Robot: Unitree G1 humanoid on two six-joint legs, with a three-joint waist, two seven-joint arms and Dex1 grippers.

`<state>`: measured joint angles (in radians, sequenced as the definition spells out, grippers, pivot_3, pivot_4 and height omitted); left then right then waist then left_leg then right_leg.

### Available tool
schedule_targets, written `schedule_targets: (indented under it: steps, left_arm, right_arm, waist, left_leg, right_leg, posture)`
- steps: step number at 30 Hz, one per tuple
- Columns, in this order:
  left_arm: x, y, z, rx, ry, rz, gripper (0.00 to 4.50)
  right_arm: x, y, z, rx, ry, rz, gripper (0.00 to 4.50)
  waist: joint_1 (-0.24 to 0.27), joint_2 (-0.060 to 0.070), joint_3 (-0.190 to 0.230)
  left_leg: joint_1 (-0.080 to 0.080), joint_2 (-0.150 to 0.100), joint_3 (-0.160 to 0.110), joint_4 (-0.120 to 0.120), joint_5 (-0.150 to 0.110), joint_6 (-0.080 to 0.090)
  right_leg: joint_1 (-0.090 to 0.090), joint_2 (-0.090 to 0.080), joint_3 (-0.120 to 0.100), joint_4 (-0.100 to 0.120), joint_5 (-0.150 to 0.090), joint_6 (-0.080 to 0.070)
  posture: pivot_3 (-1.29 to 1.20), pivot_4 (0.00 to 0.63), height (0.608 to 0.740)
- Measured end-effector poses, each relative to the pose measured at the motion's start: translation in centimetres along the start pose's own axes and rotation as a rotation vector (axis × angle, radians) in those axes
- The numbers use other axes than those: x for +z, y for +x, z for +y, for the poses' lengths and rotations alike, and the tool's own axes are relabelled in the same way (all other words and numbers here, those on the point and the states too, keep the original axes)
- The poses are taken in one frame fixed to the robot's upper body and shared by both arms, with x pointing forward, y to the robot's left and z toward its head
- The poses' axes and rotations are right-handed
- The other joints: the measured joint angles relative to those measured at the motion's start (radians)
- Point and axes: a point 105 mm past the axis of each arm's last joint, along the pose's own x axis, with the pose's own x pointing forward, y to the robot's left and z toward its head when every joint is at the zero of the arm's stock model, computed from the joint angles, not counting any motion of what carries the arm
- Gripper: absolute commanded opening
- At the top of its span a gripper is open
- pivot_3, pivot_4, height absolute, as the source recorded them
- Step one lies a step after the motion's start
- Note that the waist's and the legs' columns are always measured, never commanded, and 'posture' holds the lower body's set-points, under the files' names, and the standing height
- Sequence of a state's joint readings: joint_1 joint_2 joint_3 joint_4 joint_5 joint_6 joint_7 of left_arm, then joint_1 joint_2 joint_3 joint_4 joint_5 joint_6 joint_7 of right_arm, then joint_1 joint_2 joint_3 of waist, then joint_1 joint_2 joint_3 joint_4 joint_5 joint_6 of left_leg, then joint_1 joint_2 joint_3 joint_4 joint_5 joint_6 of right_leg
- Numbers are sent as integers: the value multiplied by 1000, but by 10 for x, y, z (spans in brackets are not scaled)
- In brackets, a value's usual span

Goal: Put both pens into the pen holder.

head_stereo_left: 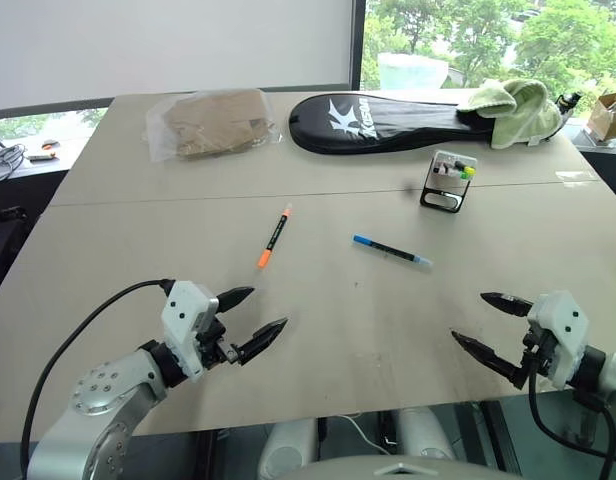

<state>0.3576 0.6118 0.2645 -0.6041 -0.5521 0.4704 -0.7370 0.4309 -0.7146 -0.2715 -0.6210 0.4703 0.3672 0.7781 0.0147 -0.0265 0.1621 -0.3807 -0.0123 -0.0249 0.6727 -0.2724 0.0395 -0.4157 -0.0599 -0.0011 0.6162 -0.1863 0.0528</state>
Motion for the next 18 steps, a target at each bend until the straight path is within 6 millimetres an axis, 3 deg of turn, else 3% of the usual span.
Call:
schedule_targets:
  steps: [2,8,14,17,18]
  left_arm:
    - [0,0,0,0,-2,-4,4484]
    - [19,8,-10,-104,42,-67,4484]
    - [21,6,-12,-143,75,-57,4484]
    - [24,5,-12,-163,106,-53,4484]
    - [24,4,-12,-170,112,-47,4484]
  right_arm:
    - [1,2,-1,-2,2,0,4500]
    - [56,66,-19,79,-55,12,4500]
    - [59,117,-18,151,-16,163,4500]
    - [71,140,-17,174,-4,221,4500]
    - [79,156,-18,179,19,246,4500]
  waist:
    - [0,0,0]
    - [-25,2,4]
    - [-16,3,5]
    - [-19,3,5]
    - [-30,3,5]
  left_leg:
    - [0,0,0,0,0,0]
    - [3,2,2,2,0,0]
    - [-6,0,0,-4,0,-1]
    - [-15,-1,0,-3,2,-2]
    - [-14,-1,1,-3,2,-2]
  right_leg:
    - [0,0,0,0,0,0]
    - [1,-6,-7,0,0,0]
    - [-9,-4,-8,0,4,-6]
    - [-17,-5,-8,0,6,-4]
    - [-18,-5,-7,0,6,-4]
  posture:
    - [0,150,740]
    - [0,150,740]
    - [0,150,740]
    - [0,150,740]
    - [0,150,740]
